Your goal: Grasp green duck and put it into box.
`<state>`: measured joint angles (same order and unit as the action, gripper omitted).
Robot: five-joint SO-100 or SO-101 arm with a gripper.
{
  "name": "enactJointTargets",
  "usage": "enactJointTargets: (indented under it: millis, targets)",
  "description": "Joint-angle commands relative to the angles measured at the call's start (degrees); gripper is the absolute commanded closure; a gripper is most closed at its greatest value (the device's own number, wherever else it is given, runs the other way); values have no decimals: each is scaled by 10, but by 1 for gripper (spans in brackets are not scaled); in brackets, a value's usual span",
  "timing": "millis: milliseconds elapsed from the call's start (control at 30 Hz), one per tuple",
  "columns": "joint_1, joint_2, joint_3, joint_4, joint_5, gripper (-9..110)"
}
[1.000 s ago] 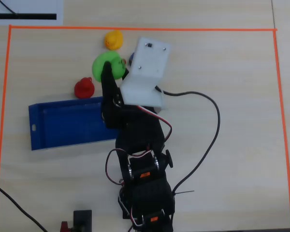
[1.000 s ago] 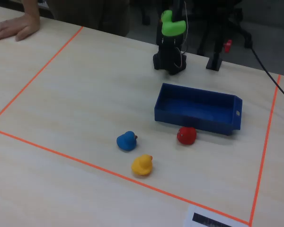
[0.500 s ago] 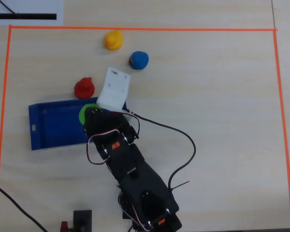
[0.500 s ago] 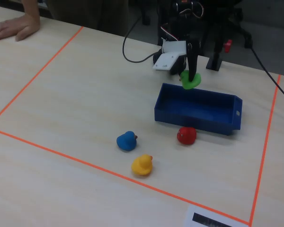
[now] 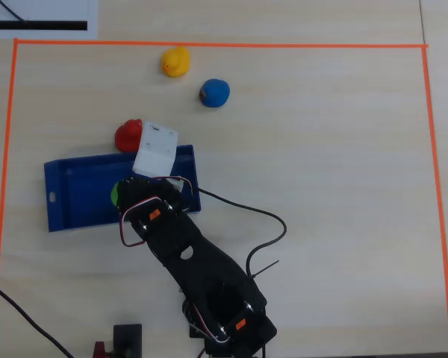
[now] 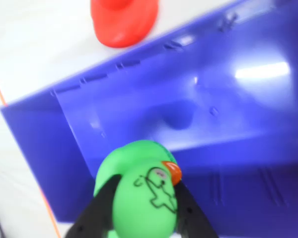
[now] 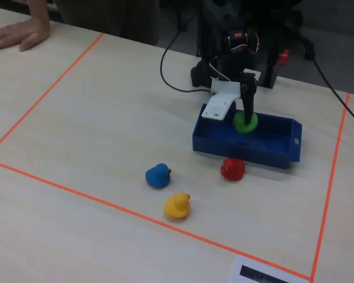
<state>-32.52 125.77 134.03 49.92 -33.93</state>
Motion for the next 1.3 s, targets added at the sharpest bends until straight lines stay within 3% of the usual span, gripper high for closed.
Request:
enactJointTargets:
  millis: [0, 33, 133, 400, 600, 700, 833, 967, 1167, 1267]
  targets:
    - [40, -18, -14, -31, -23, 71]
    - [49, -26, -24, -26, -43, 67]
    - [91, -26, -86, 20, -78, 71]
    - [235, 61, -330, 110, -134, 101]
    - [314, 166, -402, 105, -208, 101]
    - [340, 248, -348, 79, -262, 101]
    - [375, 426, -145, -4, -341, 101]
    - [387, 553, 12, -3, -381, 101]
    - [372, 638, 196, 58, -390, 101]
    - [381, 638, 282, 18, -396, 101]
